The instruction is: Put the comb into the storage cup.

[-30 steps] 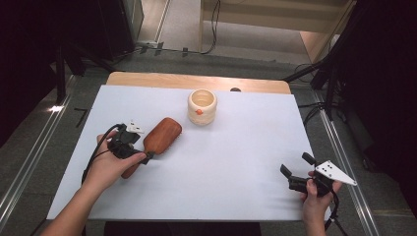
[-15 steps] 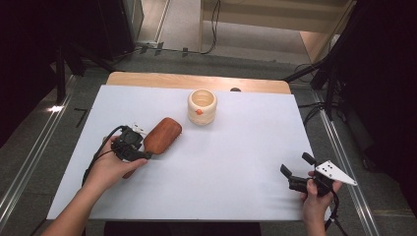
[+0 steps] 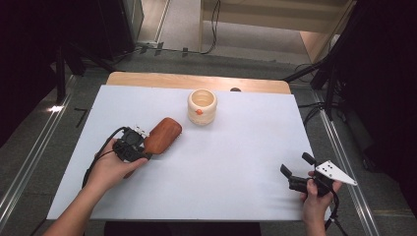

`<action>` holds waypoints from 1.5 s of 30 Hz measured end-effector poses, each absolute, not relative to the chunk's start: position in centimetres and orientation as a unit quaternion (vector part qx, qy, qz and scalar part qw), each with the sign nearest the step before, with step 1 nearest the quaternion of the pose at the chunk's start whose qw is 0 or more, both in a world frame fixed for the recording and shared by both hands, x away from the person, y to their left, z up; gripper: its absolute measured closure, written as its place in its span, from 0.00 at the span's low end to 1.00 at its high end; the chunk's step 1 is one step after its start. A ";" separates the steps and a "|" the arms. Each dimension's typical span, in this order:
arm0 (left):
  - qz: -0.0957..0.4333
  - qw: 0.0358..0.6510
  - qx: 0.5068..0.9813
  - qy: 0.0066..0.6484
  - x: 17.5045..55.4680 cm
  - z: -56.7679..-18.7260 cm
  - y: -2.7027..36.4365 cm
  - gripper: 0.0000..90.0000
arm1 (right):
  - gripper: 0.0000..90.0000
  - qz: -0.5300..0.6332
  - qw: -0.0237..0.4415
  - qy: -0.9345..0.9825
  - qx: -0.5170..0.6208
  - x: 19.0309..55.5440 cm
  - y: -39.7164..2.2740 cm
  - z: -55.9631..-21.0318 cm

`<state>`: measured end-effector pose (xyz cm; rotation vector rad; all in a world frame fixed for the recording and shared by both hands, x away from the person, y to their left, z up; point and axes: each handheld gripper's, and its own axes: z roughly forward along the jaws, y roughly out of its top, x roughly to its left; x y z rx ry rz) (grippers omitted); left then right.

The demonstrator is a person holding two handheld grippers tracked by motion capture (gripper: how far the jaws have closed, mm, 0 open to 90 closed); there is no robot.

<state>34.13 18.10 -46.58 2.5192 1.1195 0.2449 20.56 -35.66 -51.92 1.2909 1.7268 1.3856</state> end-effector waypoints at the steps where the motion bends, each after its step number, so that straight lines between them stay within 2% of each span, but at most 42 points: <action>1: 0.087 0.183 0.896 0.396 34.2 -46.6 18.1 0.67 | 0.00 0.518 0.286 0.646 0.482 20.6 -35.7 -51.9; 10: 0.081 0.177 0.899 0.392 34.3 -47.1 18.2 0.76 | 0.00 0.517 0.285 0.649 0.480 20.6 -35.6 -51.9; 22: 0.091 0.180 0.904 0.376 34.1 -47.5 18.1 0.80 | 0.00 0.511 0.282 0.652 0.484 20.7 -35.5 -52.0; 45: 0.135 0.266 0.880 0.369 32.3 -47.3 19.8 0.81 | 0.00 0.510 0.282 0.652 0.485 20.8 -35.5 -52.0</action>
